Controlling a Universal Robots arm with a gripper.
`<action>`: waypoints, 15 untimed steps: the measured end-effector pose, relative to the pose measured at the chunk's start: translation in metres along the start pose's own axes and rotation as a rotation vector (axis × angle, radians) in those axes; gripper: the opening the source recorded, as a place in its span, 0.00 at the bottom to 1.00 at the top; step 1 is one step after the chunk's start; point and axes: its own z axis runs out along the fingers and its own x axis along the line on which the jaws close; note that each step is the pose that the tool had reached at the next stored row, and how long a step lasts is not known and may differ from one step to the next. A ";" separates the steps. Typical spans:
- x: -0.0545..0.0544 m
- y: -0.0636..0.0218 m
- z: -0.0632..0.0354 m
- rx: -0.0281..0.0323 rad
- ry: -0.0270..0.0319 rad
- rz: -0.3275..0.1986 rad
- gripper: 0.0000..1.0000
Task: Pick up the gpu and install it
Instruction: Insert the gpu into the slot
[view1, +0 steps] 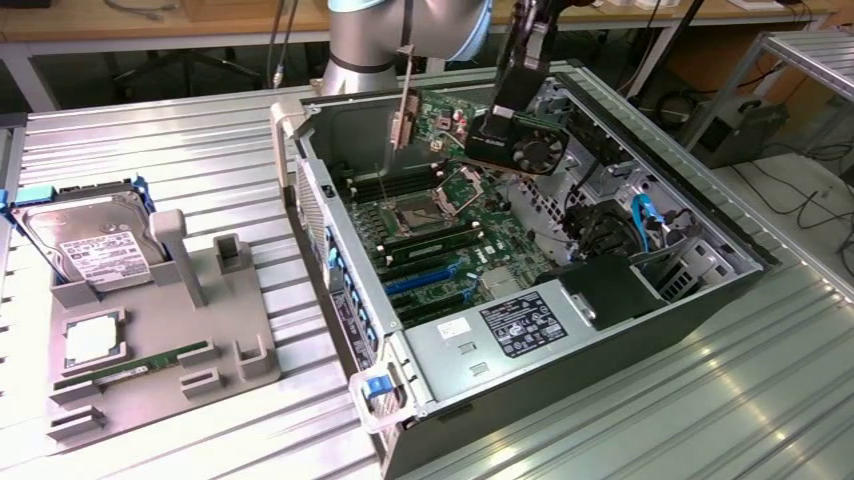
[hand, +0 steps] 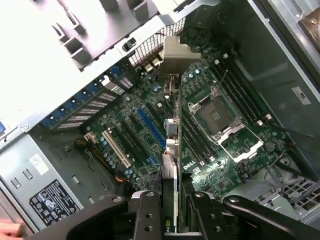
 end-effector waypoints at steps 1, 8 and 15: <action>0.000 0.0000 0.0005 0.0011 0.0009 -0.025 0.26; 0.000 -0.0002 0.0038 0.0067 0.0059 -0.170 0.26; 0.000 -0.0003 0.0075 0.0111 0.0115 -0.309 0.26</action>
